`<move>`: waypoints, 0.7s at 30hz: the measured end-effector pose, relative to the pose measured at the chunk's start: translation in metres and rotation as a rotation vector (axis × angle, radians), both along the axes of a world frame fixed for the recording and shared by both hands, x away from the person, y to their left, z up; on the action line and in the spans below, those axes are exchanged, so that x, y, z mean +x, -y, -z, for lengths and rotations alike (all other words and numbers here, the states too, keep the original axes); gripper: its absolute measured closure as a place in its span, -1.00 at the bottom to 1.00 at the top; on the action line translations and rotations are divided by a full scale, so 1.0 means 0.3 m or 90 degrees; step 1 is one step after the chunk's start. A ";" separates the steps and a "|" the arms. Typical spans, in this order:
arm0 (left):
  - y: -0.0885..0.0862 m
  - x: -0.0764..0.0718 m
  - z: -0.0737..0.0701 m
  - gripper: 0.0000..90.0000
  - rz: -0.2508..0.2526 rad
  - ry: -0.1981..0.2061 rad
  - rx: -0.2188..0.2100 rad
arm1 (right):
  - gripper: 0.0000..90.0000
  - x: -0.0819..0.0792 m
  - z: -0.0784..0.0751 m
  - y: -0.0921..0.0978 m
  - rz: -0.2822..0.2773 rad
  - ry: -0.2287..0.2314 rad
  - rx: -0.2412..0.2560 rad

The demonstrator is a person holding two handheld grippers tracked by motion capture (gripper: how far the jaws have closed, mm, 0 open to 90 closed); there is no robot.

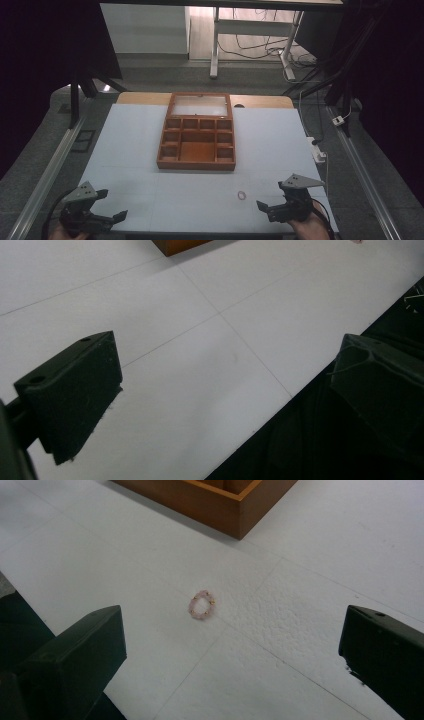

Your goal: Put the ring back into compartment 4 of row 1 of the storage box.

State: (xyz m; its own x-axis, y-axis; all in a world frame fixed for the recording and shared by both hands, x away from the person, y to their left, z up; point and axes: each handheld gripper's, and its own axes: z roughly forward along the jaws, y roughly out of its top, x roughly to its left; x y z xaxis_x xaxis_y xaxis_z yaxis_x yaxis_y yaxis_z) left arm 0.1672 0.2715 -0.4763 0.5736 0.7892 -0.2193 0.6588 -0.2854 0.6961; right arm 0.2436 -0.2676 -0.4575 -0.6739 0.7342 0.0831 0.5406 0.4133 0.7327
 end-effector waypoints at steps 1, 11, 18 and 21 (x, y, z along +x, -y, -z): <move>0.000 0.000 0.000 -1.00 0.000 0.000 0.001 | -1.00 0.003 0.003 -0.003 -0.003 -0.002 -0.001; -0.002 -0.002 0.001 -1.00 -0.004 -0.003 -0.001 | -1.00 0.037 0.016 -0.034 -0.010 -0.007 -0.006; -0.002 -0.002 0.001 -1.00 -0.004 -0.004 0.000 | -1.00 0.066 0.023 -0.055 -0.005 -0.017 -0.009; -0.002 -0.002 0.001 -1.00 -0.003 -0.003 -0.001 | -1.00 0.076 0.027 -0.063 -0.004 -0.024 -0.006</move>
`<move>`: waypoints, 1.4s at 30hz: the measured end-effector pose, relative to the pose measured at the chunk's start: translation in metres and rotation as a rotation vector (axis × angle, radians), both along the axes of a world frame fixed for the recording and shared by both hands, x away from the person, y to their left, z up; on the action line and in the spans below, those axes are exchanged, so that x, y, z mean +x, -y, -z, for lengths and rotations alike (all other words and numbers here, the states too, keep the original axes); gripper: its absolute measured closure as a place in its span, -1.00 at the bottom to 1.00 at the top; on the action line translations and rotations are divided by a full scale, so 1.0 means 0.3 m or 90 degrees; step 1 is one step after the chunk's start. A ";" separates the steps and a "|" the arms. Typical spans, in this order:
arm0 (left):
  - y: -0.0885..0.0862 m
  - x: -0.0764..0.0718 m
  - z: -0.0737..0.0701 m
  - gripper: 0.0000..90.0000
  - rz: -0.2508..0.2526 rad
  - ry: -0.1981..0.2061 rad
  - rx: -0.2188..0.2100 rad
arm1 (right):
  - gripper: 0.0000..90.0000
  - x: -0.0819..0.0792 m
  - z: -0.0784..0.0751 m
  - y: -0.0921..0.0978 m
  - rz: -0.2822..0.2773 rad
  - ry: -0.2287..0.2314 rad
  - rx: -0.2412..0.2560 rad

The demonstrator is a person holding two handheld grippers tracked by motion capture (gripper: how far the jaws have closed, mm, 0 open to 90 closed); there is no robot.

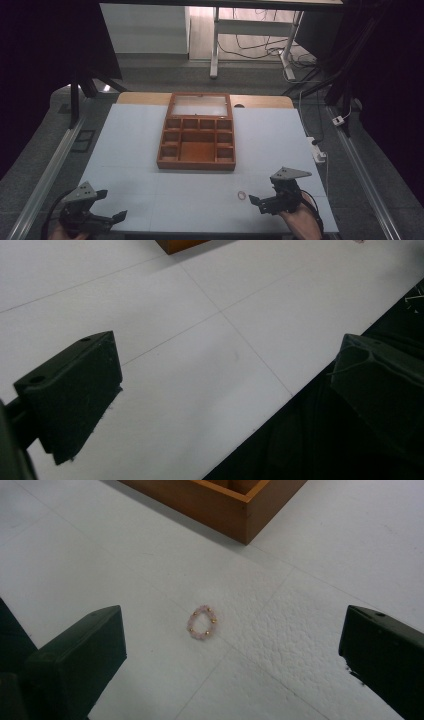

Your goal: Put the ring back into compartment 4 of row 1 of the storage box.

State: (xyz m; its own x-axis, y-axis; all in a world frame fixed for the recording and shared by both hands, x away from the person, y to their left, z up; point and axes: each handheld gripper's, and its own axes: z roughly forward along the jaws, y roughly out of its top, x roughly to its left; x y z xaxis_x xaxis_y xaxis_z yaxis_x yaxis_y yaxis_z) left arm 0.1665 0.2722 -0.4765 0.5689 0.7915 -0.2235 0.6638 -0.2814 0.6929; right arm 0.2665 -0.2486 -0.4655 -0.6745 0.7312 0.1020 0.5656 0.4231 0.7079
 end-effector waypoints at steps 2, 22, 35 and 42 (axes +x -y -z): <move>0.000 0.000 0.000 -1.00 0.000 0.000 0.001 | -1.00 0.017 0.004 -0.013 -0.003 -0.004 -0.008; -0.004 0.001 0.000 -1.00 0.002 0.000 -0.005 | -1.00 0.161 0.098 -0.111 -0.009 -0.035 -0.111; -0.004 0.000 0.000 -1.00 0.004 0.001 -0.006 | -0.76 0.182 0.167 -0.130 -0.040 -0.060 -0.192; -0.003 -0.001 0.000 -1.00 0.005 0.001 -0.004 | -0.02 0.155 0.142 -0.152 -0.088 -0.066 -0.197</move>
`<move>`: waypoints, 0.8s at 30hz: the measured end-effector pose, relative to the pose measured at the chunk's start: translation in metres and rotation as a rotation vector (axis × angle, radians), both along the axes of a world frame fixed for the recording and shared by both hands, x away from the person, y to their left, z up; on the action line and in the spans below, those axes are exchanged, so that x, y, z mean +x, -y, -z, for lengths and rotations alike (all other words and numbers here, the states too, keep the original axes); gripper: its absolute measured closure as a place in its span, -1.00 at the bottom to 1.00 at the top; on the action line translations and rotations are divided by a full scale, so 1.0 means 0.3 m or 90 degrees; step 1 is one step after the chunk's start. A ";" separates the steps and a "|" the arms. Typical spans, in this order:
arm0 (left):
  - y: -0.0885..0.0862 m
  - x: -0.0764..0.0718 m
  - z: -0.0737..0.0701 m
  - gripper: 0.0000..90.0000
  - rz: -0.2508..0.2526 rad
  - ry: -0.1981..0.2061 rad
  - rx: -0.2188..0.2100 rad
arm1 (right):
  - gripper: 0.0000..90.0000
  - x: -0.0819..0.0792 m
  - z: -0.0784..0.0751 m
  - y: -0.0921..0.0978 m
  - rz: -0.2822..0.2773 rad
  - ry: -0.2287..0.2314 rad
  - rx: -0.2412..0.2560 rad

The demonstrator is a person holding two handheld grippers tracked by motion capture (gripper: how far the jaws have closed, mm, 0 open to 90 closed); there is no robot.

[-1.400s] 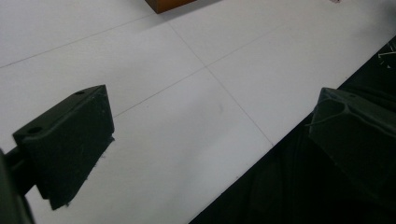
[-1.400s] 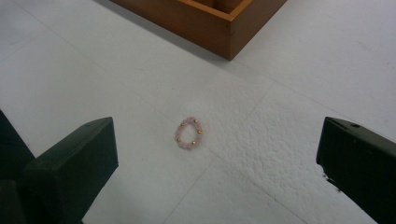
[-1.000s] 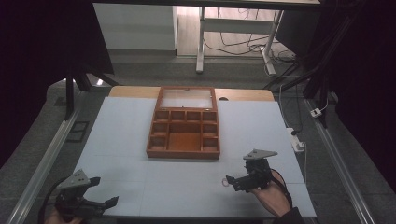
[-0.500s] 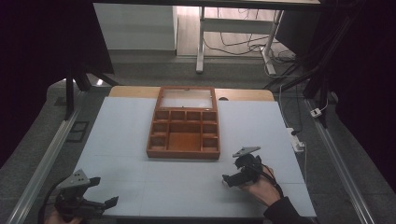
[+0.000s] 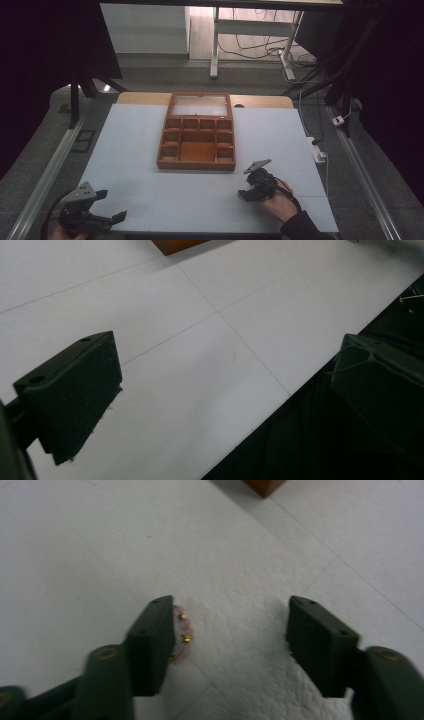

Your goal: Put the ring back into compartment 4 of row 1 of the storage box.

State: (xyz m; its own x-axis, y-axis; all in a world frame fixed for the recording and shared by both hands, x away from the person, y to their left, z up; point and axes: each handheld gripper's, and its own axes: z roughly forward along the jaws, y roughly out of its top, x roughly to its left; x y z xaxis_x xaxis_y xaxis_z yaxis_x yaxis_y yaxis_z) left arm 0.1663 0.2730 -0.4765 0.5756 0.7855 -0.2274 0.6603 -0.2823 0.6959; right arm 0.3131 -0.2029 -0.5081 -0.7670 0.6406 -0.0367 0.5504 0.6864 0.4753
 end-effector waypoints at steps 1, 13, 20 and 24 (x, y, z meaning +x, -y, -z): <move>0.000 0.000 0.000 -1.00 0.001 0.000 0.001 | 0.09 -0.003 -0.002 -0.003 -0.010 0.003 0.000; 0.002 0.000 0.000 -1.00 0.000 0.000 0.005 | 0.86 -0.015 -0.012 -0.010 -0.043 -0.022 0.004; 0.002 0.000 0.000 -1.00 0.000 0.000 0.005 | 0.94 -0.018 -0.021 -0.009 -0.038 -0.021 0.018; 0.001 0.001 0.000 -1.00 0.001 -0.001 0.004 | 0.94 -0.021 -0.045 -0.003 -0.030 0.000 0.035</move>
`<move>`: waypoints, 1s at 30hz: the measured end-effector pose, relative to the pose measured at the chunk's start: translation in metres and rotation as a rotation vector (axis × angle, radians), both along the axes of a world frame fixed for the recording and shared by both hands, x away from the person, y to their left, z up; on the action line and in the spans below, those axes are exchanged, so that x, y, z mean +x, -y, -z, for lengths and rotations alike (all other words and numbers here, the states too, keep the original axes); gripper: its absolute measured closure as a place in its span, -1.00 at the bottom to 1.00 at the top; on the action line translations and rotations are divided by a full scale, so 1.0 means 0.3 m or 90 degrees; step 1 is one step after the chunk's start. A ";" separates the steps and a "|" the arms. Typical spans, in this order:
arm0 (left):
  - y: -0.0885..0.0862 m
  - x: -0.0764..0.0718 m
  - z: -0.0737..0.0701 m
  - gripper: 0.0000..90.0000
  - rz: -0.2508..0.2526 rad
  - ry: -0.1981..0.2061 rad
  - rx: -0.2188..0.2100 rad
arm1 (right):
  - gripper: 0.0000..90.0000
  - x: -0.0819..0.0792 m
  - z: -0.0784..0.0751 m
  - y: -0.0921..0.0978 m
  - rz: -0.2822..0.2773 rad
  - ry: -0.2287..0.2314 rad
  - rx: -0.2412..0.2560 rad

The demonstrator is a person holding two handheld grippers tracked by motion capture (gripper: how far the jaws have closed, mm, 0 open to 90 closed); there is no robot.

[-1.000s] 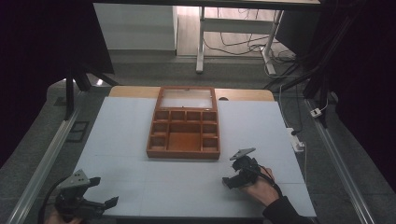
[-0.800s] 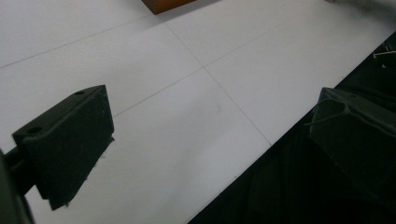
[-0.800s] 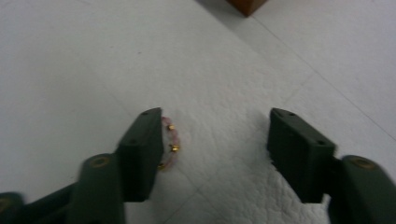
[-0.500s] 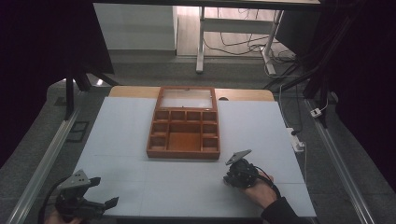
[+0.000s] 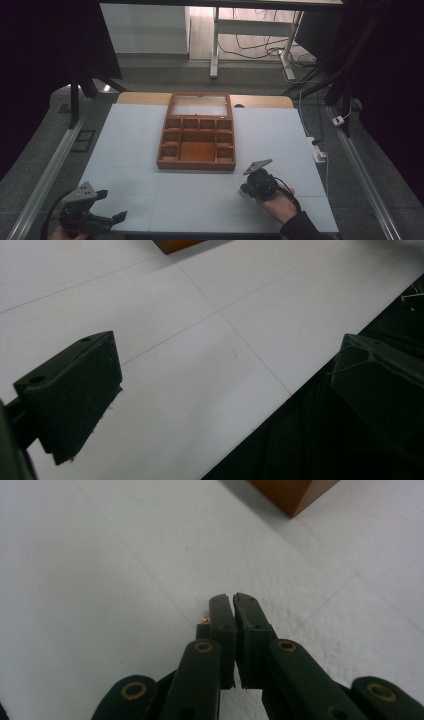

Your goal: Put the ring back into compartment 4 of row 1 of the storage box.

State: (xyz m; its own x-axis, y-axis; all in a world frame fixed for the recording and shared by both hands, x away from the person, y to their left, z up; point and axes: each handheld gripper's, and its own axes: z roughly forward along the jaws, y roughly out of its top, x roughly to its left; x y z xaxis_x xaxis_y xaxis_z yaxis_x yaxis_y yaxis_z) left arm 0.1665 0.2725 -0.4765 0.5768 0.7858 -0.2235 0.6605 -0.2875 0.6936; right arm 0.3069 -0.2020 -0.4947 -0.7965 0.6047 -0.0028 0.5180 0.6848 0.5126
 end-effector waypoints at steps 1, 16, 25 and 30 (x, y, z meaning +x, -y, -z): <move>0.000 0.000 0.000 -1.00 0.000 0.000 0.000 | 0.94 0.000 -0.004 0.001 0.001 0.003 0.005; -0.002 0.001 0.000 -1.00 -0.002 -0.001 -0.005 | 0.94 0.000 -0.060 0.007 0.007 0.029 0.066; -0.003 0.003 0.001 -1.00 -0.004 -0.002 -0.007 | 0.94 0.012 -0.105 0.011 0.012 0.051 0.107; -0.003 0.003 0.000 -1.00 -0.004 -0.002 -0.008 | 0.94 0.034 -0.121 -0.001 0.015 0.059 0.119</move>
State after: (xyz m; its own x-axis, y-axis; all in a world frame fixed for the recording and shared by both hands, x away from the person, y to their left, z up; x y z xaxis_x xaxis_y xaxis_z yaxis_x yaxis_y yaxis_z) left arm 0.1676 0.2736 -0.4767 0.5714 0.7863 -0.2349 0.6644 -0.2753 0.6948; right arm 0.3172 -0.2017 -0.4585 -0.7834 0.6203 0.0383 0.4774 0.5611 0.6763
